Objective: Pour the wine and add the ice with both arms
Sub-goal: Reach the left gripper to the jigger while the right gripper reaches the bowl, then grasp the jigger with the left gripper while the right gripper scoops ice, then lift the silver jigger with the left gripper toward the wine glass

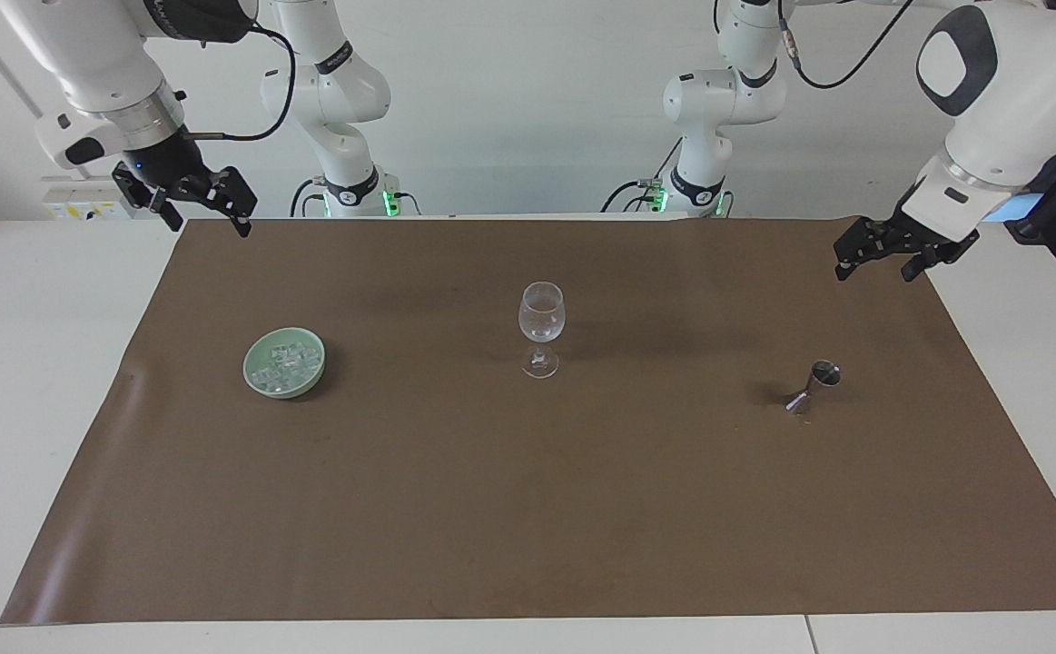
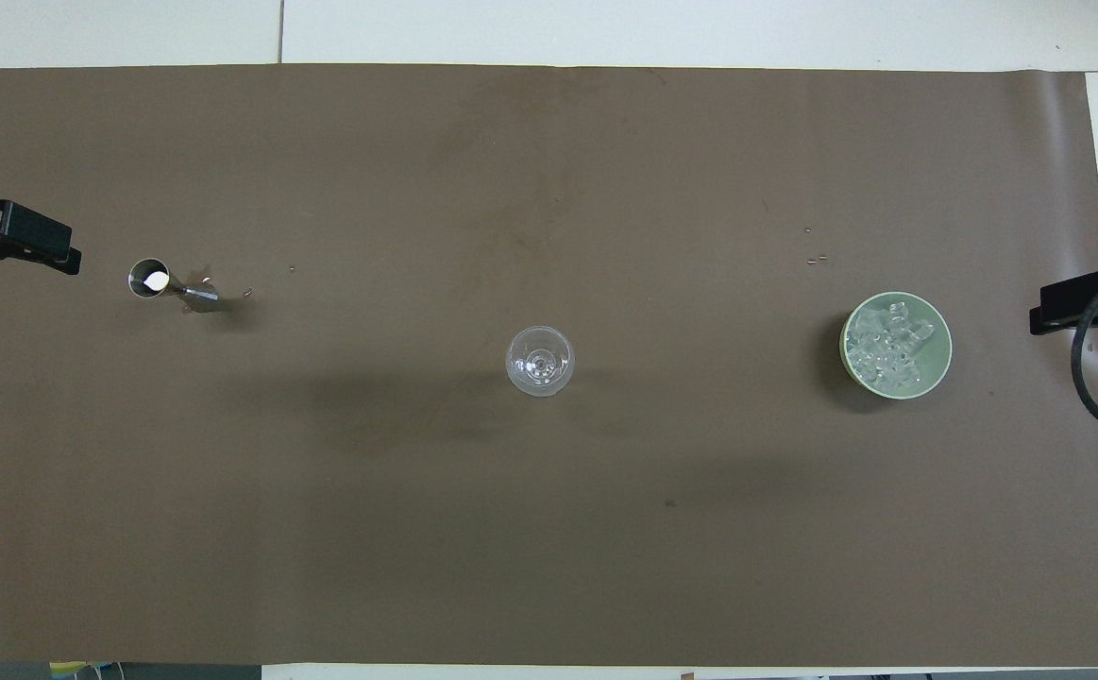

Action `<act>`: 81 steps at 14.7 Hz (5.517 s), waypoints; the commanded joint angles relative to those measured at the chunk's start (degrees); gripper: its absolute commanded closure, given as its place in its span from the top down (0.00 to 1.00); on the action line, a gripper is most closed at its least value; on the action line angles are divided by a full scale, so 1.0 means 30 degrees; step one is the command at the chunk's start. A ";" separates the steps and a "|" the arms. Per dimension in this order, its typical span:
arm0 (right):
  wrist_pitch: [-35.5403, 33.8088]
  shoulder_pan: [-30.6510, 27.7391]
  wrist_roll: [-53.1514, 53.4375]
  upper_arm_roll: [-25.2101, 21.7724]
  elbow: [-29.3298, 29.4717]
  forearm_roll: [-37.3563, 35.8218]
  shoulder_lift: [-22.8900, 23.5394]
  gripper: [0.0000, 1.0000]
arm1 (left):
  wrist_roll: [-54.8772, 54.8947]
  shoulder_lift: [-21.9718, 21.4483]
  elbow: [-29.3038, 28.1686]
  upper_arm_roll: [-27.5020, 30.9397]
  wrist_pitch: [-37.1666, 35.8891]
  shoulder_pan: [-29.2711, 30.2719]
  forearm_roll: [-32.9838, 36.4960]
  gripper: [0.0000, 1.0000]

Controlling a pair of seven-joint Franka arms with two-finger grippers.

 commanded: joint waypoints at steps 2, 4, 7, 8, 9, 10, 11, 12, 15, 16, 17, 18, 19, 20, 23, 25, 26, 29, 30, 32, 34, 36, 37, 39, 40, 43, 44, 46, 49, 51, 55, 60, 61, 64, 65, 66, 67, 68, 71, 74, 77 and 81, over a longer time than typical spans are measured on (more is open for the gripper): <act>-0.0331 -0.0176 0.0009 0.0052 -0.0274 0.0243 -0.0288 1.00 | 0.0041 0.3336 0.3130 0.0858 -0.0126 0.0050 -0.0322 1.00; -0.0450 -0.0177 0.0038 0.0052 -0.0332 0.0243 -0.0317 1.00 | -0.0512 0.4773 0.4157 0.1588 -0.0155 -0.0153 -0.0383 1.00; 0.1762 0.0028 0.0067 0.0110 -0.2838 0.0301 -0.1220 1.00 | -0.3202 0.5450 0.4221 0.2204 0.0225 0.0050 -0.2044 1.00; 0.3488 0.0029 0.0010 0.0139 -0.4651 0.0359 -0.1864 1.00 | -0.4865 0.5540 0.4046 0.2642 0.0603 0.0253 -0.3242 1.00; 0.5014 0.0029 -0.0629 0.0139 -0.6119 0.0824 -0.2276 1.00 | -0.6970 0.5512 0.3406 0.2995 0.1216 0.0545 -0.4704 1.00; 0.5899 0.0000 -0.1505 0.0110 -0.6830 0.1148 -0.2309 1.00 | -0.8383 0.5424 0.2646 0.3172 0.1599 0.0751 -0.5328 1.00; 0.6343 -0.0001 -0.1833 0.0081 -0.7127 0.1180 -0.2280 1.00 | -0.9355 0.5308 0.1913 0.3203 0.1806 0.0898 -0.5566 1.00; 0.6638 -0.0001 -0.1895 0.0081 -0.7652 0.1180 -0.2280 1.00 | -1.0438 0.5277 0.1384 0.3174 0.2011 0.1248 -0.6149 1.00; 0.9007 -0.0235 -0.3591 0.0081 -0.9090 0.1209 -0.1260 1.00 | -1.4363 0.6912 0.1961 0.3291 0.2069 0.1602 -0.7765 1.00; 0.9275 -0.0264 -0.3594 0.0081 -0.9267 0.1210 -0.0791 1.00 | -1.5331 0.7237 0.2080 0.3378 0.2565 0.1719 -0.7969 1.00; 0.9828 -0.0293 -0.3652 0.0081 -0.9559 0.1384 -0.0409 1.00 | -1.5863 0.7530 0.2023 0.3466 0.3063 0.2445 -0.8725 1.00; 1.0849 -0.0294 -0.3682 0.0081 -0.9649 0.1559 -0.0173 1.00 | -1.6013 0.7678 0.1733 0.3467 0.3561 0.2945 -0.9458 1.00; 1.1352 -0.0265 -0.3624 0.0081 -0.9678 0.1590 0.0119 1.00 | -1.6218 0.7418 0.0338 0.3525 0.4581 0.2979 -0.9378 1.00; 1.1502 -0.0293 -0.3653 0.0052 -0.9679 0.1590 0.0470 1.00 | -1.6307 0.6459 -0.1938 0.3555 0.5751 0.3067 -0.9638 1.00; 1.1680 -0.0469 -0.3711 0.0052 -0.9620 0.1590 0.0825 1.00 | -1.6832 0.5311 -0.4241 0.3526 0.6027 0.3302 -1.1101 1.00; 1.1913 -0.0353 -0.3770 0.0081 -0.9678 0.1590 0.0912 1.00 | -1.7040 0.4608 -0.5616 0.3526 0.6202 0.3273 -1.1805 1.00; 1.2262 -0.0294 -0.3741 0.0081 -0.9679 0.1590 0.1145 1.00 | -1.7040 0.4400 -0.6291 0.3526 0.6145 0.3128 -1.1867 1.00; 1.2383 -0.0264 -0.3741 0.0081 -0.9650 0.1590 0.1177 1.00 | -1.8145 0.4222 -0.6678 0.3526 0.6465 0.3009 -1.2885 1.00; 1.2354 -0.0264 -0.3741 0.0081 -0.9649 0.1590 0.1177 1.00 | -1.9691 0.4222 -0.6736 0.3526 0.6756 0.3212 -1.3792 1.00; 1.2208 -0.0264 -0.3712 0.0052 -0.9649 0.1590 0.1148 1.00 | -2.0963 0.4164 -0.7202 0.3497 0.7254 0.2952 -1.4385 1.00; 1.1945 -0.0293 -0.3741 0.0052 -0.9650 0.1590 0.1148 1.00 | -2.0733 0.3639 -0.8663 0.3409 0.8131 0.2980 -1.5435 1.00; 1.2060 -0.0294 -0.3712 0.0052 -0.9620 0.1590 0.1148 1.00 | -1.9566 0.3432 -0.9021 0.3380 0.8137 0.3213 -1.5821 1.00; 1.2090 -0.0265 -0.3683 0.0052 -0.9620 0.1590 0.1148 1.00 | -1.9386 0.3286 -0.9370 0.3379 0.8194 0.3272 -1.6171 1.00; 1.1974 -0.0264 -0.3624 0.0052 -0.9649 0.1590 0.1148 1.00 | -1.8598 0.2847 -1.0454 0.3408 0.8458 0.3157 -1.8038 1.00; 1.1886 -0.0264 -0.3624 0.0052 -0.9649 0.1590 0.1148 1.00 | -1.8332 0.2671 -1.0864 0.3409 0.8487 0.3156 -1.8629 1.00; 1.1856 -0.0235 -0.3536 0.0052 -0.9649 0.1590 0.1119 1.00 | -1.7862 0.2349 -1.1509 0.3409 0.8546 0.3098 -1.9948 1.00; 1.1884 -0.0235 -0.3507 0.0052 -0.9649 0.1590 0.1118 1.00 | -1.7484 0.2202 -1.1831 0.3409 0.8546 0.3068 -2.0330 1.00; 1.1914 -0.0235 -0.3507 0.0052 -0.9649 0.1590 0.1118 1.00 | -1.6547 0.1880 -1.2709 0.3409 0.8837 0.3039 -2.1323 1.00; 1.2001 -0.0235 -0.3507 0.0052 -0.9678 0.1590 0.1118 1.00 | -1.5635 0.1761 -1.3708 0.3233 1.0884 0.2368 -2.3196 1.00; 1.2207 -0.0235 -0.3594 0.0052 -0.9883 0.1590 0.1089 1.00 | -1.5285 0.1674 -1.3971 0.3262 1.0949 0.2247 -2.3644 1.00; 1.2324 -0.0382 -0.3712 0.0052 -0.9972 0.1590 0.1089 1.00 | -1.5283 0.1615 -1.4090 0.3262 1.1124 0.2160 -2.4491 1.00; 1.3142 -0.0352 -0.3770 0.0052 -1.0498 0.1590 0.1467 1.00 | -1.5400 0.1586 -1.4382 0.3262 1.1593 0.2160 -2.4699 1.00; 1.3377 -0.0323 -0.3857 0.0052 -1.0499 0.1590 0.1528 1.00 | -1.5400 0.1586 -1.4441 0.3262 1.1593 0.2160 -2.4815 1.00; 1.3787 -0.0410 -0.4178 0.0052 -1.0762 0.1590 0.1820 0.96 | -1.5400 0.1586 -1.4442 0.3291 1.1564 0.2189 -2.5021 0.82; 1.4079 -0.0440 -0.4731 0.0052 -1.0792 0.1590 0.1966 0.93 | -1.5400 0.1586 -1.4413 0.3262 1.1535 0.2276 -2.5022 0.62; 1.4314 -0.0498 -0.5085 0.0052 -1.0937 0.1590 0.2055 0.89 | -1.5400 0.1586 -1.4413 0.3262 1.1477 0.2364 -2.5022 0.42; 1.4664 -0.0470 -0.5118 0.0052 -1.1055 0.1590 0.2143 0.86 | -1.5400 0.1528 -1.4413 0.3262 1.1389 0.2452 -2.5051 0.25; 1.5103 -0.0440 -0.5118 0.0052 -1.1230 0.1590 0.2231 0.83 | -1.5400 0.1498 -1.4413 0.3262 1.1359 0.2452 -2.5109 0.10; 1.5341 -0.0440 -0.5089 0.0052 -1.1349 0.1590 0.2582 0.80 | -1.5400 0.1468 -1.4413 0.3262 1.1242 0.2481 -2.5783 0.00; 1.5693 -0.0353 -0.5001 0.0081 -1.1349 0.1590 0.2700 0.75 | -1.5400 0.1235 -1.4500 0.3262 1.1095 0.2453 -2.6076 0.00; 1.5693 -0.0323 -0.5030 0.0081 -1.1407 0.1590 0.2700 0.62 | -1.5487 0.0388 -1.4879 0.3262 1.1037 0.2423 -2.6164 0.00; 1.6101 -0.0264 -0.5030 0.0081 -1.1786 0.1590 0.2642 0.62 | -1.7238 -0.1369 -1.5379 0.3262 1.0774 0.2102 -2.6164 0.00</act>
